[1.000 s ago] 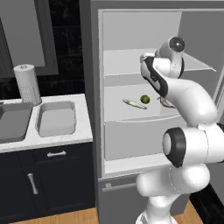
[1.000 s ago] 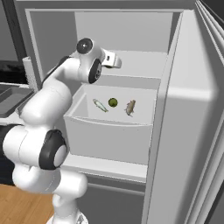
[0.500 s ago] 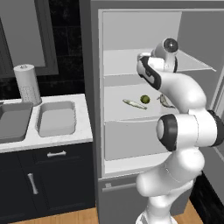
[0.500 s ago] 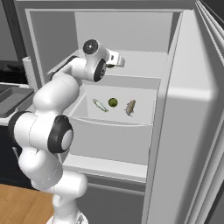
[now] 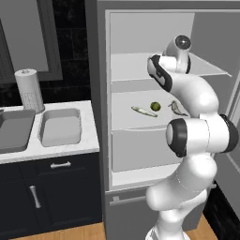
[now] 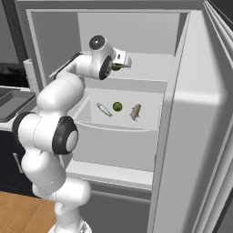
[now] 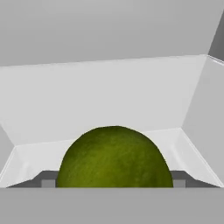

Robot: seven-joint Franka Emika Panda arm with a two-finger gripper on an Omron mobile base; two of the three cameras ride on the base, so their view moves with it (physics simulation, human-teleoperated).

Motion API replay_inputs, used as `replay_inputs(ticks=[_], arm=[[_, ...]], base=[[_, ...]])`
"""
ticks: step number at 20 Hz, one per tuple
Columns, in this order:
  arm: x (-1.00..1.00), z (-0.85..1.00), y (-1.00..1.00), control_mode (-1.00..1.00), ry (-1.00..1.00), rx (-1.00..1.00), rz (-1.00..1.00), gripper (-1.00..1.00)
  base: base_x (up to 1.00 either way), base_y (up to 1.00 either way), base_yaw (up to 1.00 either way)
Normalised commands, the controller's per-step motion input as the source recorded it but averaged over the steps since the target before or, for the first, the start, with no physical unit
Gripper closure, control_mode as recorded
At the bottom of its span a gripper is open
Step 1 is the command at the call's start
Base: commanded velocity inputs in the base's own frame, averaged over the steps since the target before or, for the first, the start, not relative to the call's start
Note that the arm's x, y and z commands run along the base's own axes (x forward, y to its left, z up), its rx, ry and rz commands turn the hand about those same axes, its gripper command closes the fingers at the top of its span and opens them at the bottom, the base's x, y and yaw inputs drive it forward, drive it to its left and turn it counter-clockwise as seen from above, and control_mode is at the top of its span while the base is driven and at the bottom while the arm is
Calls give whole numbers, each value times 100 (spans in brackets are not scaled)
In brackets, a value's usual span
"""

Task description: Place one lime and one fish in each tupperware on the nearby counter, to pack two identical lunches.

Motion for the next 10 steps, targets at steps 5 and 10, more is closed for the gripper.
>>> replay_inputs(ticks=[5,10], arm=[[-40,-50,0,-100,-10,-2,0,100],[-100,-32,0,-100,-24,0,0,100]], base=[[0,0,0],[0,0,0]])
